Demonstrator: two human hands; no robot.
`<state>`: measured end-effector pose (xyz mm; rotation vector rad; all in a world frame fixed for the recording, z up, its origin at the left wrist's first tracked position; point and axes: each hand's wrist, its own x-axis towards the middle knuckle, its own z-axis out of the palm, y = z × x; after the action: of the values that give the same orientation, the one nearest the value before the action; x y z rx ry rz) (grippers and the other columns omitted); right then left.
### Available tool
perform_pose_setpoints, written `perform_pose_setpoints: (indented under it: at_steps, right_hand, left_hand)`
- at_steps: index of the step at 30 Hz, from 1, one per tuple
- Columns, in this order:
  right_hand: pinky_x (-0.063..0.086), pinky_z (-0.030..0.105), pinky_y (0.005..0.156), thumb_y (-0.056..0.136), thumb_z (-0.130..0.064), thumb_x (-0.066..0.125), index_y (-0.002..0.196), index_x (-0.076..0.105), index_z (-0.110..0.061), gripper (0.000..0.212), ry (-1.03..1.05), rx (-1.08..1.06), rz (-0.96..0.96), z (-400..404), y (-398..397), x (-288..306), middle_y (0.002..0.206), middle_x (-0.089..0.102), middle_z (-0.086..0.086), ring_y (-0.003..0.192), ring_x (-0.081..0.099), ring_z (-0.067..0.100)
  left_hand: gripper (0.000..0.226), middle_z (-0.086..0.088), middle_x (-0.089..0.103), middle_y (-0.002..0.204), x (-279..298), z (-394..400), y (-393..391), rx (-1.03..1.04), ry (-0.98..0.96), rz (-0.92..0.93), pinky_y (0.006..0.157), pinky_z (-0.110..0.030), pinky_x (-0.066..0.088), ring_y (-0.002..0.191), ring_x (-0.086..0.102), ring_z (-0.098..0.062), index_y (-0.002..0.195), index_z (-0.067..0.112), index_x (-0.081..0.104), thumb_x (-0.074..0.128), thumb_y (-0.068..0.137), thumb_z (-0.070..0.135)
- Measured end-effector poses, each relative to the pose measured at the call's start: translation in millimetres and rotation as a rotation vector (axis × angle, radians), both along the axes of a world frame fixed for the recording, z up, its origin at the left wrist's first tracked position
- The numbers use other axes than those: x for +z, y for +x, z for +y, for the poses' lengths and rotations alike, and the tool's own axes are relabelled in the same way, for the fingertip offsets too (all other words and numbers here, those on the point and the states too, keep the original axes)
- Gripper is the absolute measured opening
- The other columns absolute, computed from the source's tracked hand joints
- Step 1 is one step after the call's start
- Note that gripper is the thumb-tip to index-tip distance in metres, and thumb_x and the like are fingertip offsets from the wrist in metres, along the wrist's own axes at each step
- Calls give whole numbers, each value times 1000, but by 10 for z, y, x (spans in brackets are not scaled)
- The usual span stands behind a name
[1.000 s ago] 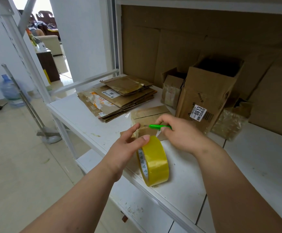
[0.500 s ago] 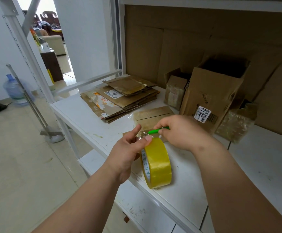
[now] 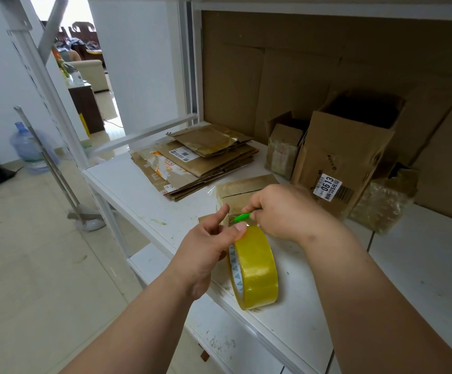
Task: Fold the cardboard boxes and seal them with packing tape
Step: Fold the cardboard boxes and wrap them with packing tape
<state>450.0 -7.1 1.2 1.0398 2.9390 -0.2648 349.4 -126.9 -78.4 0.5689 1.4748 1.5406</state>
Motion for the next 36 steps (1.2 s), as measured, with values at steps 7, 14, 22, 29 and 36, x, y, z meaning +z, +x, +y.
perform_pose_setpoints:
  at_steps: [7,14,22,29,36]
  right_hand:
    - [35,36,100,95,-27,57,111,70,-42,25,86,33,-6,3,-90,-38,116,68,-8,116,56,20]
    - [39,30,96,95,-34,58,110,70,-43,21,29,-24,26,128,34,-110,113,69,-9,113,58,18]
    - [42,35,98,95,-29,56,103,69,-42,21,-136,-206,76,365,323,-521,108,68,-8,103,60,19]
    - [23,38,102,96,-36,48,131,55,-49,37,-98,-346,64,292,379,-955,144,43,-8,131,33,23]
    - [28,36,93,91,-36,51,96,64,-42,15,-241,-453,353,175,233,-911,115,53,-15,119,42,18]
  left_hand:
    - [78,-11,70,115,-4,-1,-38,-11,-11,4,106,-44,43,107,67,-20,136,33,56,81,63,41]
    - [76,-17,64,123,8,-1,-60,-20,-12,7,106,-42,43,108,65,-22,134,35,58,80,63,42]
    - [76,-14,65,124,25,17,-46,-20,2,-32,109,-44,41,103,66,-19,137,36,56,79,64,38]
    - [72,-13,65,123,31,31,-39,-30,21,-50,91,-32,48,91,68,-13,136,36,57,78,67,35]
    - [72,-13,67,121,11,39,-51,-51,12,-29,92,-32,47,94,68,-14,135,38,57,78,67,36]
